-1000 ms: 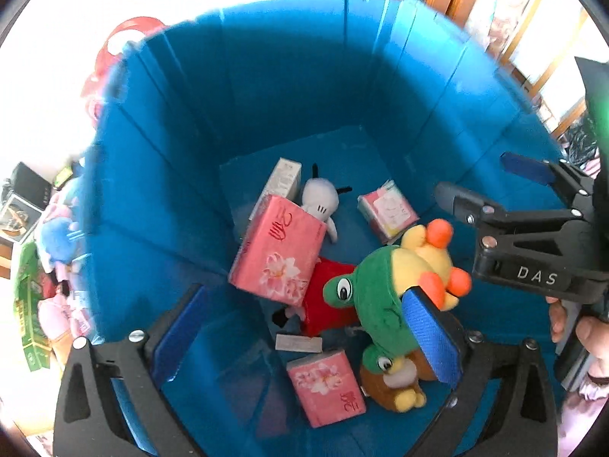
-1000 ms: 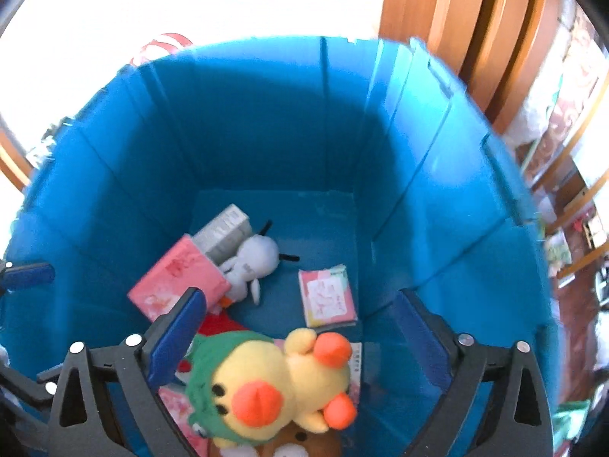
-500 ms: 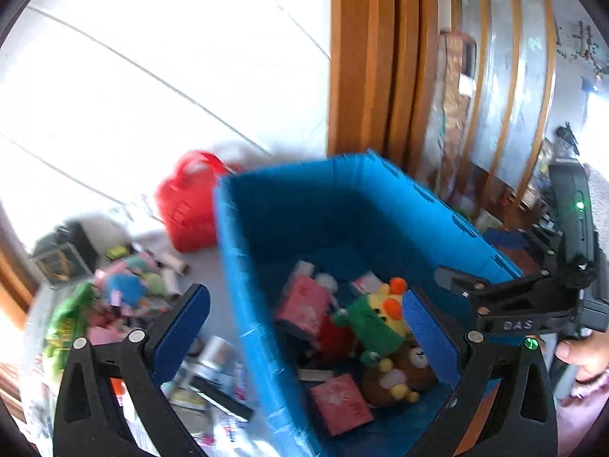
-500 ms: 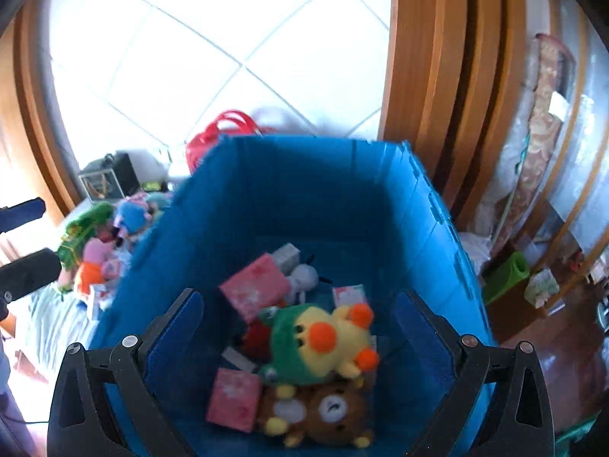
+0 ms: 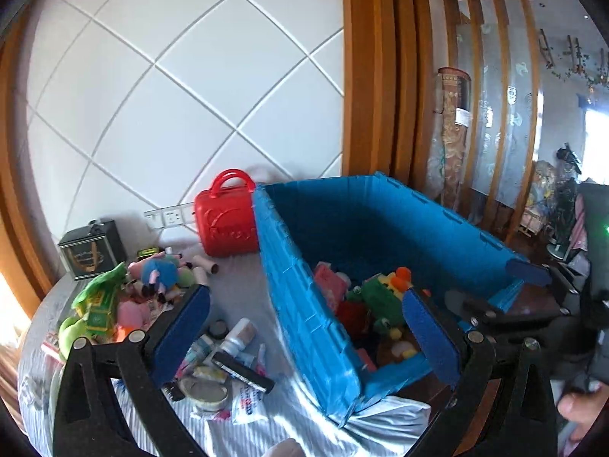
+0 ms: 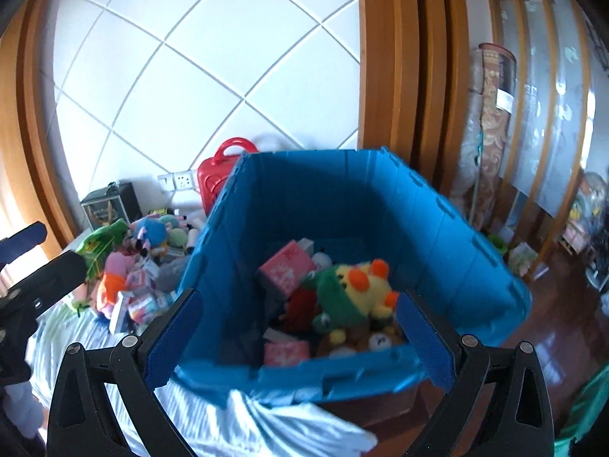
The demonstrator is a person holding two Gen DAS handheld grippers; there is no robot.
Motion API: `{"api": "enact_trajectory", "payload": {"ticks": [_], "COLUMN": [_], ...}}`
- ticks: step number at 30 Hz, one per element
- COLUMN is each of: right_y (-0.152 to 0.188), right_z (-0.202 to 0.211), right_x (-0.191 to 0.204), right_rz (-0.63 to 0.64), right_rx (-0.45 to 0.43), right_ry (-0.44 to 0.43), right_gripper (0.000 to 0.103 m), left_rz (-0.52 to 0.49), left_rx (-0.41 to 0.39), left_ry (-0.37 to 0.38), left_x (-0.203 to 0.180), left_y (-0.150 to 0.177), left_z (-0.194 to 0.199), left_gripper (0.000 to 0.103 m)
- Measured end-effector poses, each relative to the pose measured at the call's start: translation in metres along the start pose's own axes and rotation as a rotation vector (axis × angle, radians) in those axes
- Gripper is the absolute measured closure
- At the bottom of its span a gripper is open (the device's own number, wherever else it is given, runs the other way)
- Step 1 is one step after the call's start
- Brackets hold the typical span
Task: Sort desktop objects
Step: 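Withdraw both grippers up and away from the bin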
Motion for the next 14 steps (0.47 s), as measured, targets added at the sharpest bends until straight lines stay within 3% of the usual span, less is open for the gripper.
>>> {"api": "enact_trajectory", "payload": {"ticks": [5,14], "right_y": [0.018,0.030], "right_z": [0.013,0.027], "right_x": [0.005,0.002], "right_rz": [-0.011,-0.030], "right_rx": [0.011,-0.006], "right_ry": [0.021,0.058], "right_gripper": [0.000,0.000], "left_rz": [0.009,0.009], "left_rx": [0.007,0.001], "left_ry": [0.026,0.004], "left_x": [0.007,0.013], "left_y": [0.015,0.031], "left_z": [0.017,0.031], "left_gripper": [0.000,0.000]}}
Point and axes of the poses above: each gripper's, at about its wrist camera, not at the fingertips, and z roughly against the way its jaws point, x to its left, y to its underside, the point moved 6 cm from there along -z, roughly the way its jaws point, and after that the axes turned 10 degrees about -z, right-handed, at the moved point
